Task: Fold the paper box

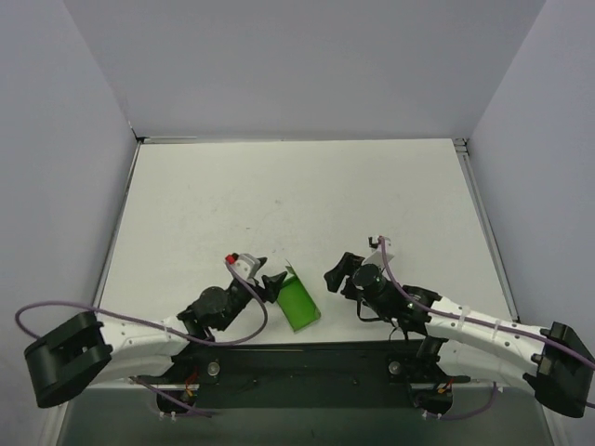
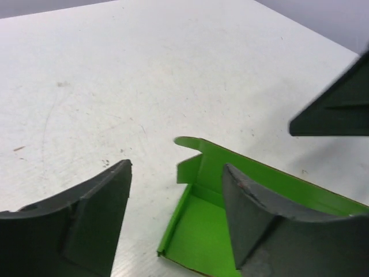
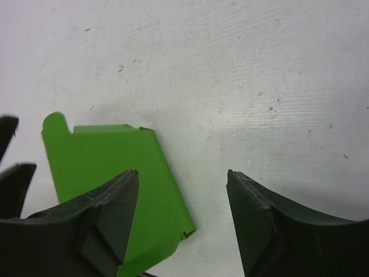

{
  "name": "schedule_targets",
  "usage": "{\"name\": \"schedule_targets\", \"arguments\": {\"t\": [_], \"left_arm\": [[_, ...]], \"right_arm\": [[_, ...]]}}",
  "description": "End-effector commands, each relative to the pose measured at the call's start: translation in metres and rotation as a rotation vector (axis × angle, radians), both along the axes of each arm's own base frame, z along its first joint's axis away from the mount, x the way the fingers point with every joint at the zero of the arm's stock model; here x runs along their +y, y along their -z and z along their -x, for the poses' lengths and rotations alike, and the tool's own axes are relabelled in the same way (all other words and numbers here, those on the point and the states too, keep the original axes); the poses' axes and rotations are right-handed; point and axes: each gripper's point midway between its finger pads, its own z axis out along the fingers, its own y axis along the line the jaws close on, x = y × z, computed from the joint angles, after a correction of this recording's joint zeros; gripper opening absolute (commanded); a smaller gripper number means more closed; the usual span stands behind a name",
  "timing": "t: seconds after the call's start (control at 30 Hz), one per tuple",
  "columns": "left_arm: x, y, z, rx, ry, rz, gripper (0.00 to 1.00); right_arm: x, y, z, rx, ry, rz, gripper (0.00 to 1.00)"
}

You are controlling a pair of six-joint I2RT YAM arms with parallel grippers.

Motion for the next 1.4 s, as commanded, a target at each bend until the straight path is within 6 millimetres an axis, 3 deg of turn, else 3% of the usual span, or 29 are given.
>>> {"name": "schedule_targets", "arguments": {"t": [0.0,0.1,0.17,0.2,0.23,0.37,0.53,0.83,0.97,1.37], "left_arm": [[0.017,0.002,-0.005,0.1,0.083,-0.021,0.83],[0.024,-0.008,-0.005,0.101,0.141,0.0,0.92],[0.03,-0.01,-0.011,0.118,0.168,0.023,0.92],[0.027,-0.017,-0.013,0.099,0.186,0.048,0.93],[0.026,-0.021,-0.016,0.096,0.211,0.052,0.93],[0.014,-0.006,-0.019,0.16,0.311,0.026,0.93],[0.002,-0.005,-0.023,0.162,0.393,0.018,0.92],[0.002,-0.004,-0.032,0.16,0.373,0.007,0.91],[0.003,0.0,-0.036,0.161,0.358,-0.01,0.91],[0.001,0.003,-0.043,0.163,0.358,-0.032,0.91]], "right_arm": [[0.001,-0.038,0.015,-0.179,-0.142,0.134,0.64],[-0.01,-0.045,0.03,-0.192,-0.157,0.245,0.65],[0.002,-0.06,0.044,-0.205,-0.182,0.233,0.65],[-0.008,-0.062,0.045,-0.228,-0.153,0.296,0.65],[0.0,-0.068,0.057,-0.257,-0.188,0.296,0.65],[0.012,-0.08,0.07,-0.279,-0.202,0.326,0.66],[0.019,-0.069,0.074,-0.228,-0.189,0.408,0.65],[0.04,-0.059,0.069,-0.178,-0.217,0.507,0.58],[0.049,-0.046,0.067,-0.126,-0.241,0.561,0.52],[0.052,-0.033,0.064,-0.061,-0.297,0.619,0.2]]}}
